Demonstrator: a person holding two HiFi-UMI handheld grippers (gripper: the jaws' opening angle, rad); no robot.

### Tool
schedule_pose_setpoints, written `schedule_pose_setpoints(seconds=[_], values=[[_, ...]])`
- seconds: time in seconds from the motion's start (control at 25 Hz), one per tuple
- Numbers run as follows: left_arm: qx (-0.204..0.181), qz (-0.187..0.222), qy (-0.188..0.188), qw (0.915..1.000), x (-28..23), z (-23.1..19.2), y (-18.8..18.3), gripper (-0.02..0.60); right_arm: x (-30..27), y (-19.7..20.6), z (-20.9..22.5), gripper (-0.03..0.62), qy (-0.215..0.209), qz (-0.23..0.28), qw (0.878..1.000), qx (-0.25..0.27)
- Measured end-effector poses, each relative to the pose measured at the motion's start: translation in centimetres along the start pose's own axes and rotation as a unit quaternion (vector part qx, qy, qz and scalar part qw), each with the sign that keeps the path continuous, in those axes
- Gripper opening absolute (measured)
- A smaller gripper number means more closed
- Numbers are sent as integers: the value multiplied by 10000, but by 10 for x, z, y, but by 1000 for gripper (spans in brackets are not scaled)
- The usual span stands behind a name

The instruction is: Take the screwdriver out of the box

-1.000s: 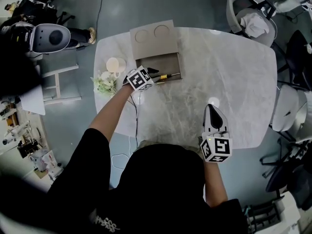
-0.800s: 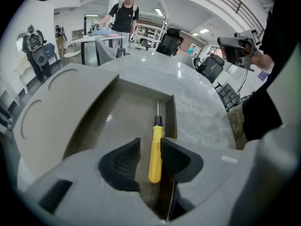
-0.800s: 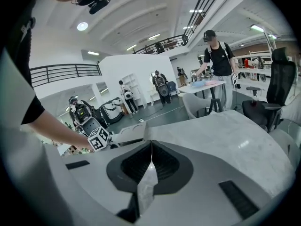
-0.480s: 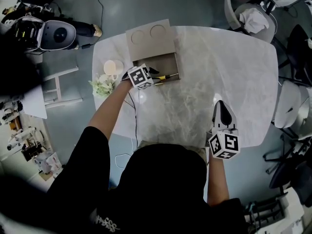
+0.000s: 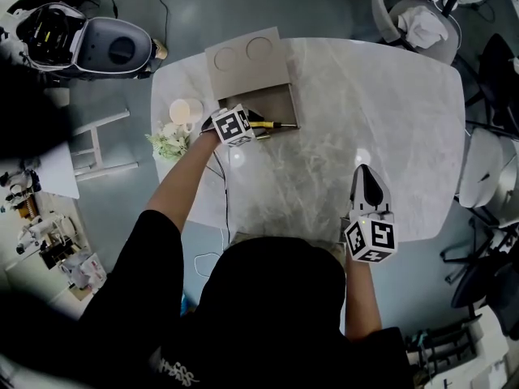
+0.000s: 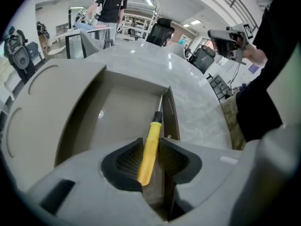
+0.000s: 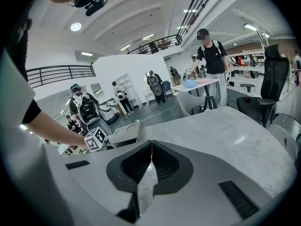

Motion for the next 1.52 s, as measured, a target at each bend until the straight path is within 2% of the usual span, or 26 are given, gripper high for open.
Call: schedule_pose_setpoints(seconds=[0.28, 0.48, 0.6, 1.0, 1.16, 1.28, 1.44, 1.52], values=[[182, 127, -145, 9996, 2, -1, -1, 98, 4, -3, 3, 12, 54, 52, 10000, 24], [16, -30, -288, 9996, 1, 2, -3, 95, 14, 4, 2, 12, 128, 42, 9999, 85], [47, -31, -445, 9990, 2, 5, -4, 93, 23, 8, 1, 12, 157, 45, 9998, 125], [368, 388, -1393, 9888, 42, 28, 4, 91, 63, 8, -9, 12, 66, 297, 9984, 481], [603, 733, -1633, 9820, 71, 50, 15, 91, 78, 6, -23, 12, -54, 426, 9974, 576], [696, 1106, -1885, 9733, 97, 79, 17, 91, 93, 6, -37, 12, -161, 558, 9956, 732], [734, 1808, -1975, 9607, 132, 153, 34, 91, 127, 27, -75, 12, -251, 592, 9943, 846], [739, 2214, -2020, 9512, 150, 191, 37, 91, 140, 32, -92, 12, -334, 581, 9927, 998]])
Point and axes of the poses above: the fingertips, and each gripper's own axes: x backward along the fingers, z to its right, y out of its underside, the point moved 9 cm from there along x, backward along the fingers
